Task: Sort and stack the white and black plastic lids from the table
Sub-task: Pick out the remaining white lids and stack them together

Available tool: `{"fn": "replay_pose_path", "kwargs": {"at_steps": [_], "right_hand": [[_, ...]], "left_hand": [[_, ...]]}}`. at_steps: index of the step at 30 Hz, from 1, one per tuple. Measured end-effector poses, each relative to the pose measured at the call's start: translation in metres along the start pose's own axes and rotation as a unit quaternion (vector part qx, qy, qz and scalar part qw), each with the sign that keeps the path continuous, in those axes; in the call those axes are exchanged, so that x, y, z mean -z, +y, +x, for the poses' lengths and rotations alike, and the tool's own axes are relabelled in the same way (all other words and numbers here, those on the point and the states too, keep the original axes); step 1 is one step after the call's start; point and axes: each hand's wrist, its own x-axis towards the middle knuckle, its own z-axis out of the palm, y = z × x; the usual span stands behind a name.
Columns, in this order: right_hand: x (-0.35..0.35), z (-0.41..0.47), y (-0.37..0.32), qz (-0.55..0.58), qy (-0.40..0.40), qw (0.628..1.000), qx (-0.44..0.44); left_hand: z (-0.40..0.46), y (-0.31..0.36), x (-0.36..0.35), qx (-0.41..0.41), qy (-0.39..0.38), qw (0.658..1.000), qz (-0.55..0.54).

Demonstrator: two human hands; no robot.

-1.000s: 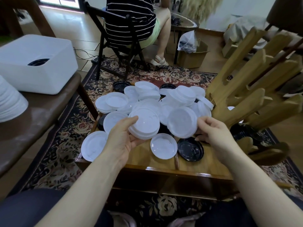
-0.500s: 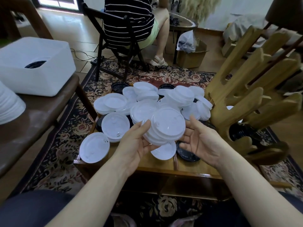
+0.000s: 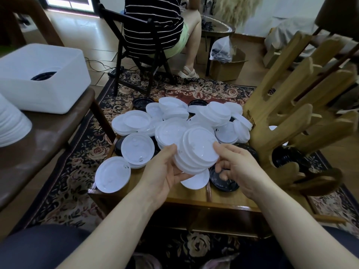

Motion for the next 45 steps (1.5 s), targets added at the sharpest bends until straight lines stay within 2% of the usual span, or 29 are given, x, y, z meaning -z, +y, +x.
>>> {"fn": "replay_pose_path", "kwargs": {"at_steps": [5,13,19,27,30,32,34,35,38,41,43,45], "right_hand": [[-0.004,-0.004,0.000,-0.096,0.036,0.993,0.057],[-0.004,-0.002,0.003,-0.113,0.051,0.990,0.071],[-0.005,-0.001,0.004,-0.123,0.060,0.987,0.083],[-0.005,-0.001,0.006,-0.107,0.026,0.991,0.077],[-0.004,0.002,0.011,-0.100,0.026,0.992,0.076],[-0.001,0.006,0.021,-0.135,0.038,0.987,0.082],[0.004,0.010,0.035,-0.233,0.037,0.964,0.126],[0.007,0.011,0.043,-0.305,0.025,0.939,0.156],[0.007,0.013,0.066,-0.512,-0.055,0.828,0.222],[0.001,0.019,0.081,-0.625,-0.088,0.710,0.311],[-0.002,0.022,0.086,-0.655,-0.082,0.674,0.333],[-0.003,0.024,0.089,-0.659,-0.074,0.668,0.339]], "left_hand": [[0.000,-0.001,-0.001,-0.005,-0.017,0.999,0.031],[-0.001,-0.002,-0.003,-0.035,-0.043,0.995,0.081],[-0.001,-0.002,-0.003,-0.031,-0.020,0.998,0.060],[0.000,-0.002,-0.003,-0.029,0.009,0.997,0.074],[0.002,0.002,0.002,-0.037,0.044,0.996,0.069],[0.003,0.007,0.008,-0.050,0.068,0.995,0.062],[0.004,0.012,0.013,-0.060,0.076,0.994,0.044],[0.003,0.014,0.014,-0.064,0.076,0.994,0.036],[0.002,0.016,0.015,-0.067,0.068,0.995,0.033],[0.001,0.015,0.013,-0.070,0.060,0.995,0.045],[0.000,0.014,0.013,-0.072,0.061,0.994,0.049],[0.000,0.015,0.013,-0.071,0.063,0.994,0.046]]}}
